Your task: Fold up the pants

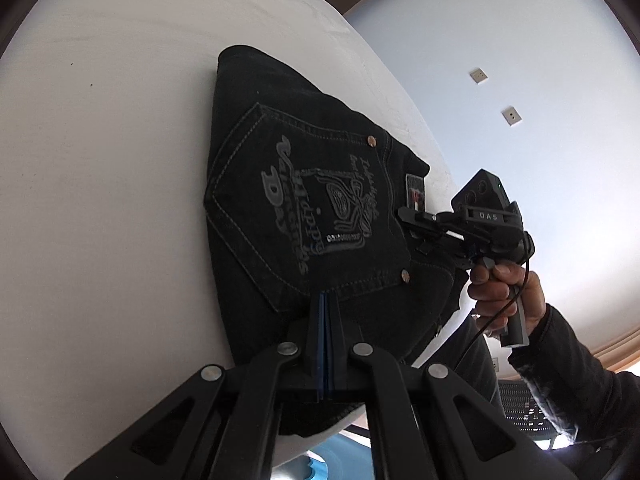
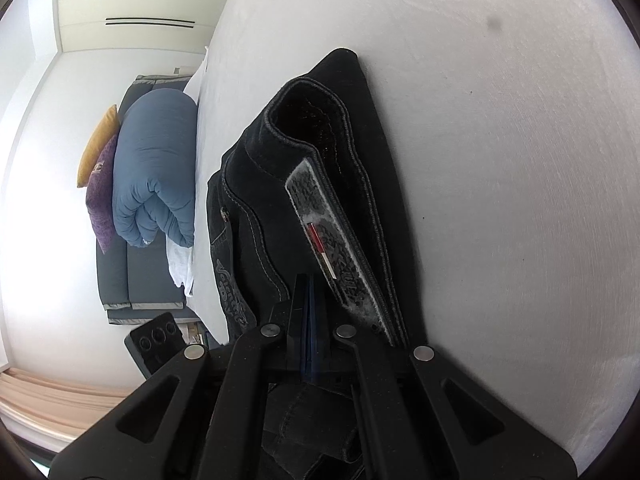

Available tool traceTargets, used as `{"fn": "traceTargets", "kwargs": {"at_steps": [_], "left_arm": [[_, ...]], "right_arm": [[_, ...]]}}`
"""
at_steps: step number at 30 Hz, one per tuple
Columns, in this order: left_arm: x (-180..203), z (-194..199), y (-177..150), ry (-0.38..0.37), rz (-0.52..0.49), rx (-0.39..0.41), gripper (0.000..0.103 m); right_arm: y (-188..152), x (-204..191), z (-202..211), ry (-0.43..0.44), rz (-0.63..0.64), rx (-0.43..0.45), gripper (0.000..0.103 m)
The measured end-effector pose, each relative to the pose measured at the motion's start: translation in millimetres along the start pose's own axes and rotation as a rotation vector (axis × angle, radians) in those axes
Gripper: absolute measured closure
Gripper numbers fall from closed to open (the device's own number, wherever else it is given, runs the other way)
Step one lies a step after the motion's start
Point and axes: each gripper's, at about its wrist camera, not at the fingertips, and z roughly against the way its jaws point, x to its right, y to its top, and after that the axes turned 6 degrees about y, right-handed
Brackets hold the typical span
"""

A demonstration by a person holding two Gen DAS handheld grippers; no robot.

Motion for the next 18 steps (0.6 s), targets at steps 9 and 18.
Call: {"fn": "traceTargets", "kwargs": {"at_steps": [9, 18], "left_arm": [[10, -6, -10, 0.075, -0.046, -0.004, 0.101], [19, -12, -10, 0.143, -0.107, -0.008, 0.099]], "right_arm": [[-20, -13, 16, -0.025, -0.011, 0.006, 0.101], [-45, -61, -23, 0.055, 0.128, -0.145, 0.096]]}}
